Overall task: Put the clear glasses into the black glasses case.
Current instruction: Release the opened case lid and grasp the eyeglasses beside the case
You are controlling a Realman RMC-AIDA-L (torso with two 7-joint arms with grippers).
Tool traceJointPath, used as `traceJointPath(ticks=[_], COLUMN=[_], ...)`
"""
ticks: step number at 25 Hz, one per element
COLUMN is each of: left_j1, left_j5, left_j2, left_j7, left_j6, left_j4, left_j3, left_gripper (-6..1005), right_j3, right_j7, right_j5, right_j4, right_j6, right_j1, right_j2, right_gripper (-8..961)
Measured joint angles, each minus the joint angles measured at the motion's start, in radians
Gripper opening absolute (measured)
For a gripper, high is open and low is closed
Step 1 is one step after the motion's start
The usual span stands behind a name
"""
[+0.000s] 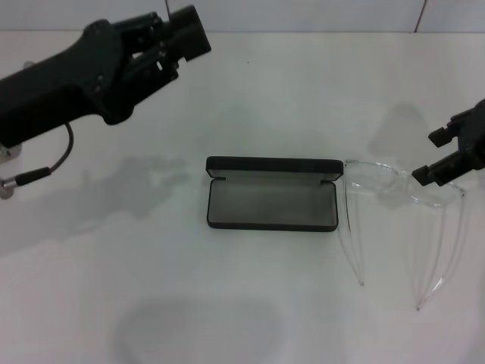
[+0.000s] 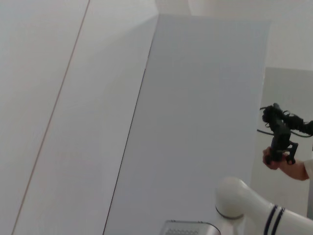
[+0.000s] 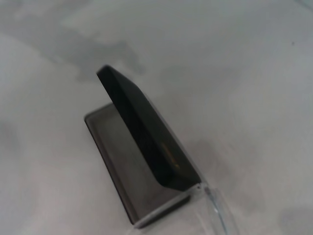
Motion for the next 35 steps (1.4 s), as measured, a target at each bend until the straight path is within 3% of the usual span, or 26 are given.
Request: traceJointPath(ticks=[5, 8, 16, 22, 27, 35], left_j1=[-0.017, -0.021, -0.022, -0.014, -0.014, -0.013], left_j5=[0.013, 0.015, 0.016, 0.017, 0.017, 0.015], left_j2=[-0.001, -0.003, 0.000, -0.002, -0.002, -0.003], left_j7=[0.014, 0.022, 0.024, 0.037, 0.044, 0.052], left_j6=[0.002, 0.003, 0.013, 0.014, 0.015, 0.015], left_j4=[-0.035, -0.053, -0.103, -0.114, -0.127, -0.142], left_j3=[-0.002, 0.000, -0.003, -0.003, -0.004, -0.004], left_gripper=[233, 233, 232, 231, 231, 230], right_j3=[-0.011, -0.082, -0.223, -0.223, -0.234, -0.236], right_j7=[-0.001, -0.004, 0.003, 0.007, 0.001, 0.001], right_j5=[-0.087, -0.106, -0.140, -0.139, -0.136, -0.128], right_j4=[0.105, 0.203, 0.277, 0.286, 0.283, 0.280], right_j6=[0.053, 0.117, 0.227, 0.233, 0.248, 0.273], right_j1=[0.090, 0.131, 0.152, 0.154, 0.141, 0.122], right_j2=[0.001, 0.003, 0.029, 0.029, 0.033, 0.034], right_gripper=[789, 788, 784, 657, 634, 380])
